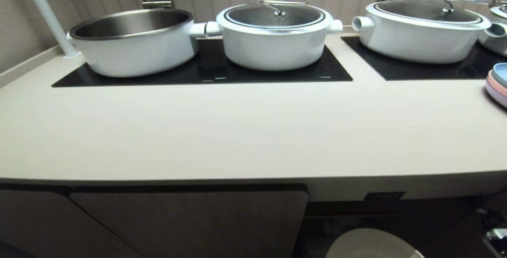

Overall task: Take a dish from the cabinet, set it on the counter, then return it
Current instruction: Place it on the table

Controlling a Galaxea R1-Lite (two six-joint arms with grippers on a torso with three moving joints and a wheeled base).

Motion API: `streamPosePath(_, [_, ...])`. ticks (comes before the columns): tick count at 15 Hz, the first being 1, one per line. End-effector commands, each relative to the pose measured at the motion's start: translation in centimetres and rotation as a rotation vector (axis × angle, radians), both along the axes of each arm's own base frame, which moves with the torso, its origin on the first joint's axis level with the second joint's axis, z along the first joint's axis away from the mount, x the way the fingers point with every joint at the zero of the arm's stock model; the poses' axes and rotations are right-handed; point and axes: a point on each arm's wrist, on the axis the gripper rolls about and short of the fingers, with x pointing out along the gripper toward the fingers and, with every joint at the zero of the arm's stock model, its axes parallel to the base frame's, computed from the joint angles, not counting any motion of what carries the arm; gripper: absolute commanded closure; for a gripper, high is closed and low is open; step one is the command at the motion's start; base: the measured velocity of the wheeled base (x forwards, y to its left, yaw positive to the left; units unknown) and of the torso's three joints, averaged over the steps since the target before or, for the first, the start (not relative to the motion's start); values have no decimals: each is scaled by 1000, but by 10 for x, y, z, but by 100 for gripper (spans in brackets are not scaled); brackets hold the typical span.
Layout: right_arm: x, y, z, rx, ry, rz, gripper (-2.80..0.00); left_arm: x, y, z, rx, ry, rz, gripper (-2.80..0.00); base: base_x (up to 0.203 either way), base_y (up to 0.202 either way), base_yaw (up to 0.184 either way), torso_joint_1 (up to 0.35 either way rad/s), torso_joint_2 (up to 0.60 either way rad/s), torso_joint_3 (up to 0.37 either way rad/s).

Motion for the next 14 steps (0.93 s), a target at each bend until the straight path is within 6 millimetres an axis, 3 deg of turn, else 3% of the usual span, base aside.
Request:
streamPosePath(1, [0, 0, 0, 3, -1, 0, 0, 0, 0, 0, 0, -1, 0, 0, 0, 0, 0, 232, -530, -288])
streamPosePath(14, [0, 3, 1, 16, -10, 30, 0, 0, 0, 0, 0, -1, 0, 0, 0, 0, 0, 265, -558, -297])
